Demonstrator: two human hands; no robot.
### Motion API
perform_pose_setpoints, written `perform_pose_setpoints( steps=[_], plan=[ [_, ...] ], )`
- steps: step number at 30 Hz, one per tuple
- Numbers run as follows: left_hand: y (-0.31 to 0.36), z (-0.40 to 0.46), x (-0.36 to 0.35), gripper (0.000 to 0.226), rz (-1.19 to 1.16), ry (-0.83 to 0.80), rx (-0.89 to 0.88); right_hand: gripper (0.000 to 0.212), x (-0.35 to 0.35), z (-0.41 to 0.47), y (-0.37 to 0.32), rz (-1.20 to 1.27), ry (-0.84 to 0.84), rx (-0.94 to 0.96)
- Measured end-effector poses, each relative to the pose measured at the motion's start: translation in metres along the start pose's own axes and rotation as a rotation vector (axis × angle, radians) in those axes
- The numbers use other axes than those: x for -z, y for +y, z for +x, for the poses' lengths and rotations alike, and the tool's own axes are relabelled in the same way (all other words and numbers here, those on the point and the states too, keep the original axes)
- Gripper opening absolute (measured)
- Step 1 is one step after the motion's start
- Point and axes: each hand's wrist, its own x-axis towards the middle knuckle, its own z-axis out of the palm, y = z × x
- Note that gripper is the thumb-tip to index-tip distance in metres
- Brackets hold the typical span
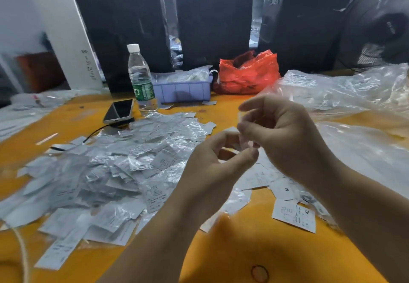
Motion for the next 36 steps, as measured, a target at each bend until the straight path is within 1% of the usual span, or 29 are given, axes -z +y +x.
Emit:
perform_pose_setpoints(
  steps=[1,3,4,5,8,11,13,16,18,22,24,28,30,32,34,35,36],
  plan=[
    [-0.001,0.001,0.001,0.019,-0.012,0.016,0.010,0.021,-0.004,0.001,0.004,0.033,0.002,-0.008],
    [-0.004,0.004,0.003,0.007,-0.005,0.063,0.020,0.022,-0.010,0.000,0.012,0.121,-0.003,-0.067],
    [-0.006,0.005,0.003,0.006,0.018,0.079,0.019,0.024,-0.011,-0.002,0.016,0.165,-0.026,-0.108],
    [-0.008,0.006,0.004,0.011,0.039,0.088,0.018,0.027,-0.010,-0.004,0.019,0.184,-0.062,-0.139],
    [-0.010,0.008,0.004,0.012,0.022,0.100,0.047,0.046,0.002,-0.008,0.022,0.094,-0.176,-0.223],
    [-0.012,0.009,0.004,0.012,0.022,0.081,0.077,0.059,0.008,-0.006,0.020,0.169,-0.228,-0.349],
    [-0.013,0.008,0.003,0.012,0.013,0.081,0.088,0.056,0.006,-0.007,0.017,0.200,-0.228,-0.358],
    [-0.014,0.008,0.003,0.015,0.020,0.118,0.114,0.031,0.004,-0.009,0.017,0.229,-0.160,-0.351],
    [-0.014,0.008,0.003,0.017,0.024,0.132,0.133,0.023,0.007,-0.008,0.020,0.246,-0.123,-0.389],
    [-0.014,0.007,0.003,0.020,0.031,0.127,0.154,0.007,0.008,-0.007,0.018,0.296,-0.154,-0.460],
    [-0.013,0.007,0.004,0.019,0.036,0.127,0.175,0.010,0.006,-0.007,0.018,0.325,-0.141,-0.477],
    [-0.011,0.007,0.005,0.016,0.058,0.080,0.222,0.027,0.004,-0.006,0.022,0.425,-0.106,-0.494],
    [-0.010,0.006,0.005,0.017,0.088,0.049,0.245,0.027,0.004,-0.006,0.022,0.444,-0.114,-0.465],
    [-0.009,0.006,0.004,0.019,0.112,0.033,0.257,0.026,0.004,-0.008,0.022,0.403,-0.129,-0.422],
    [-0.008,0.006,0.004,0.030,0.092,0.039,0.215,0.030,0.005,-0.009,0.022,0.335,-0.145,-0.395],
    [-0.008,0.006,0.005,0.033,0.073,0.052,0.185,0.035,0.005,-0.009,0.023,0.317,-0.161,-0.394],
    [-0.008,0.006,0.005,0.031,0.057,0.071,0.155,0.041,0.004,-0.009,0.023,0.309,-0.183,-0.402]
  ],
)
